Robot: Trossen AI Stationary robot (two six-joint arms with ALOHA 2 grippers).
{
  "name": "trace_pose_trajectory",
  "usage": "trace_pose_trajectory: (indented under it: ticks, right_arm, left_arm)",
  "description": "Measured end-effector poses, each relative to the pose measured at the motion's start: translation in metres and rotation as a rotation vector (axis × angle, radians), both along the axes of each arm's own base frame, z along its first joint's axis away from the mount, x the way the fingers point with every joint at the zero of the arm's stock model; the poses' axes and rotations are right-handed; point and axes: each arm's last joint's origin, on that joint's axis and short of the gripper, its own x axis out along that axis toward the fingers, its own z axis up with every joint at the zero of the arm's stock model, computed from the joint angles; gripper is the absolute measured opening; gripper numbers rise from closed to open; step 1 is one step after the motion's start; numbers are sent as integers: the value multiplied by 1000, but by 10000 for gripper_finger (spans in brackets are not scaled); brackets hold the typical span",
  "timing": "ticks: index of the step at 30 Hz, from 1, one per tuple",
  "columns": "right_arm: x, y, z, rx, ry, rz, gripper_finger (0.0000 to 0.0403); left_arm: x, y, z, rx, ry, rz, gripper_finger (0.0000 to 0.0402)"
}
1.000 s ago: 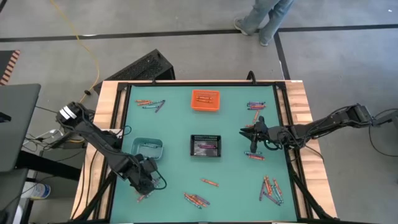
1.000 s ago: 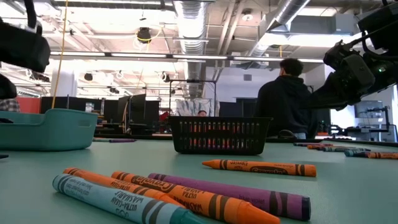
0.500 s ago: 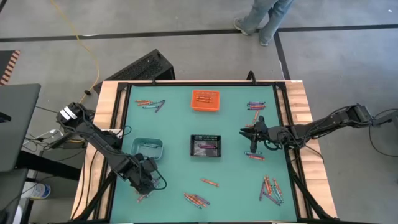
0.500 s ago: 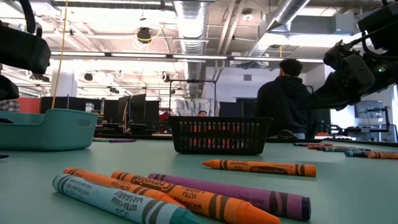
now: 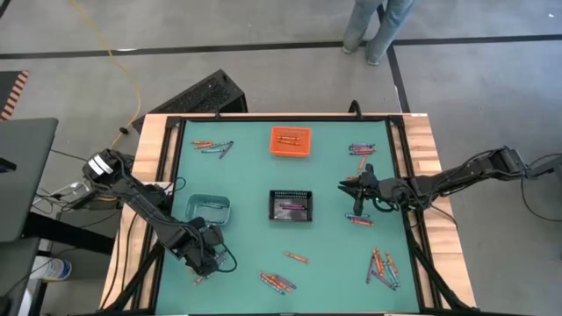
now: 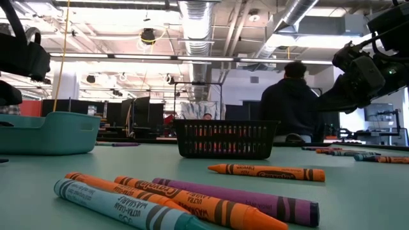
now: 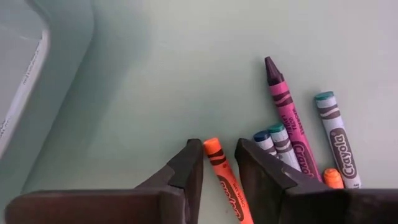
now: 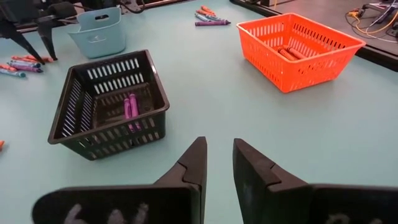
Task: Sort crayons
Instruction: Put the orange crayon into the orange bin
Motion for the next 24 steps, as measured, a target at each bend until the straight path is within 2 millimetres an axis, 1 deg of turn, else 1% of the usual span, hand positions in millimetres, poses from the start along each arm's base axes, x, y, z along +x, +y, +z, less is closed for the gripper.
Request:
trace_pose_trajectory:
  ticks: [5, 6, 11, 14, 19, 22, 24]
  right_arm:
    - [0, 0, 0, 0, 0, -1, 74]
    - [0, 0, 0, 0, 0, -1, 74]
    - [0, 0, 0, 0, 0, 0, 74]
    - [0, 0, 0, 0, 0, 0, 74]
    - [0, 0, 0, 0, -1, -1, 74]
    - [0, 0, 0, 0, 0, 0, 74]
    - [0, 0, 0, 0, -2, 0, 74]
  left_arm:
    - [-2, 2, 4, -9, -15, 7, 17]
    - [-1, 2, 4, -5, -24, 16, 11]
    - [-1, 4, 11, 31, -101, 32, 18]
    - [-1, 9, 19, 73, -177, 28, 19]
    - [3, 13, 47, 74, -389, 26, 15]
    - [9, 20, 68, 147, -585, 19, 15]
    - [15, 27, 82, 215, -686, -5, 14]
